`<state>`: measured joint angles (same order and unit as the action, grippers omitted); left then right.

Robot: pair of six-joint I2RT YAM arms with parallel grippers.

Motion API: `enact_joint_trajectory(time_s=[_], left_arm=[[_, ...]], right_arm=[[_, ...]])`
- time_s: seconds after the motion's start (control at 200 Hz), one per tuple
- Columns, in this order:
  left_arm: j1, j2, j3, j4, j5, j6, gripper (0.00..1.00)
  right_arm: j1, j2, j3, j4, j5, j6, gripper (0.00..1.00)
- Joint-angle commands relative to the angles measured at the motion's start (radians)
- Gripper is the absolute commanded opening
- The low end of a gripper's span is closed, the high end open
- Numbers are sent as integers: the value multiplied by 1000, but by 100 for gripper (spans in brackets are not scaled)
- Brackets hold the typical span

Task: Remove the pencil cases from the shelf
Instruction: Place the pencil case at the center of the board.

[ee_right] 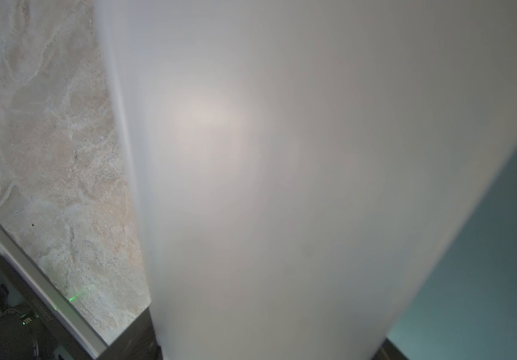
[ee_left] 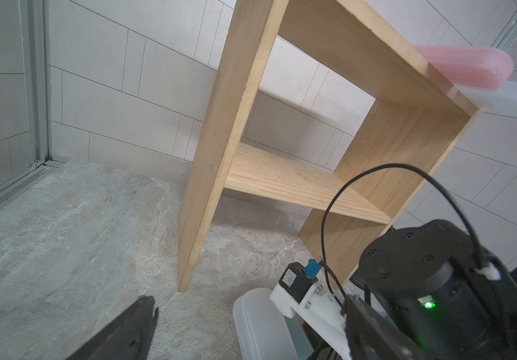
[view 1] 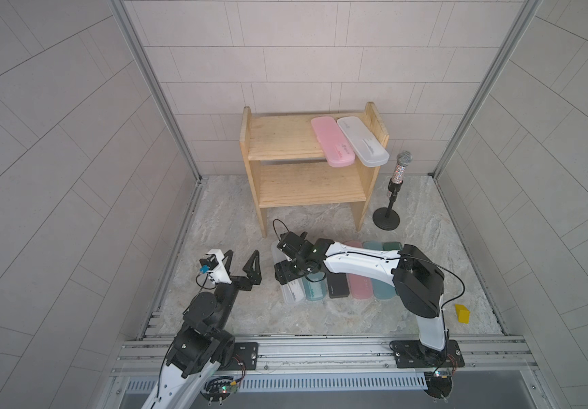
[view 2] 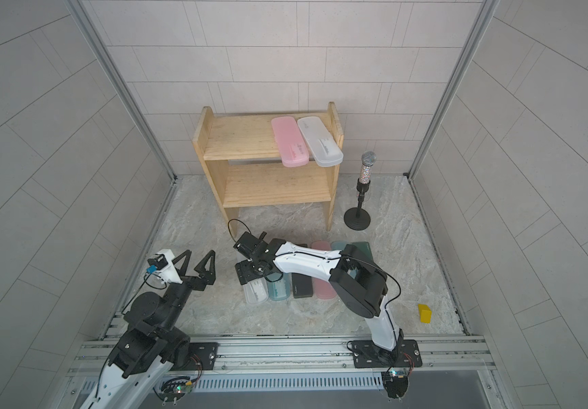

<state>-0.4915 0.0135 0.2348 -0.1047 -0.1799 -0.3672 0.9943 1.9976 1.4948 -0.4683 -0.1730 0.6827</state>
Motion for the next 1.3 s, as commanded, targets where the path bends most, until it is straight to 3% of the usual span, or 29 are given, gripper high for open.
enact_joint_trajectory(time_s=[0.0, 0.135, 0.445, 0.735, 0.936, 1.041, 1.171, 1.296], left_arm=[[-3, -10, -8, -3, -18, 20, 100], [-2, -9, -7, -3, -21, 20, 100], [-3, -9, -6, 7, -18, 11, 100], [-2, 7, 22, -1, -7, -31, 100], [-3, 169, 127, 38, 64, -136, 100], [-2, 336, 215, 108, 158, -293, 100], [-5, 567, 336, 333, 314, -515, 100], [-16, 769, 457, 510, 342, -707, 100]], right_arm=[[2, 27, 28, -16, 29, 26, 58], [-5, 45, 23, -18, 49, 41, 62], [-13, 39, 21, -16, 65, 46, 90], [-14, -49, -5, -10, 93, 42, 96], [-14, -334, -165, 16, 229, 12, 99], [-24, -534, -280, -14, 344, -13, 100], [-92, -755, -373, -155, 412, -20, 100], [-161, -969, -467, -252, 451, -22, 100]])
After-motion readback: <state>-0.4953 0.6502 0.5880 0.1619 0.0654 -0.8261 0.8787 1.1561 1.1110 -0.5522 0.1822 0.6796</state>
